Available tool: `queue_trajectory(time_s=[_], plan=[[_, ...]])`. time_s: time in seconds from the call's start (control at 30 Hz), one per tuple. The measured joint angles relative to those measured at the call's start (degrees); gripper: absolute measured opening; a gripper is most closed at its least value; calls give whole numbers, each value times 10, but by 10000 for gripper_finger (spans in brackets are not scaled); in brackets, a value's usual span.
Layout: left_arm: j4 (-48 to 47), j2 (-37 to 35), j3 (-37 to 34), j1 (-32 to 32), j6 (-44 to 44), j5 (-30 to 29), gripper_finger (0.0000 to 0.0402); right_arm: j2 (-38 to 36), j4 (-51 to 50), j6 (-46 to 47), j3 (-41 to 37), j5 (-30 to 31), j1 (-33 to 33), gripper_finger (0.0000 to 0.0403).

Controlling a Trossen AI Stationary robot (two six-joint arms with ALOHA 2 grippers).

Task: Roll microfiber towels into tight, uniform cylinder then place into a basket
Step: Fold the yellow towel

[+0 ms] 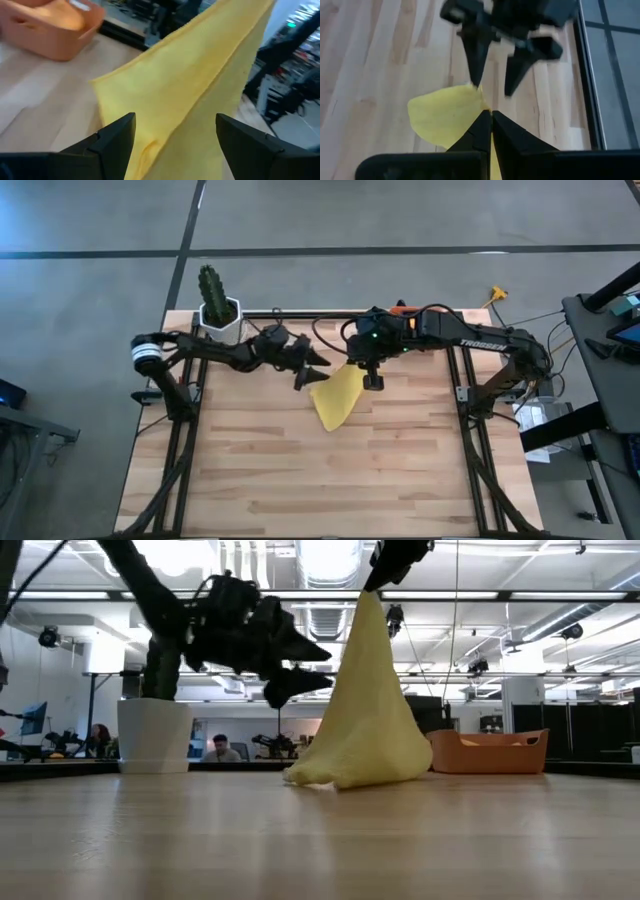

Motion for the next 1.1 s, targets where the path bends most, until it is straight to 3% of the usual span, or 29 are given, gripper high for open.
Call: queue_trajectory(time_s=[0.2,0.37,0.73,1.1], plan=[[-7,78,74,3,5,64,258,0,-8,-13,23,2,0,8],[-12,109,86,9,-10,119,258,-1,-35,-21,43,17,0,8],[-125,108,56,19,32,144,256,-1,-56,-24,54,31,0,8],[-173,109,50,17,71,146,197,-4,-56,-32,54,34,-11,8]])
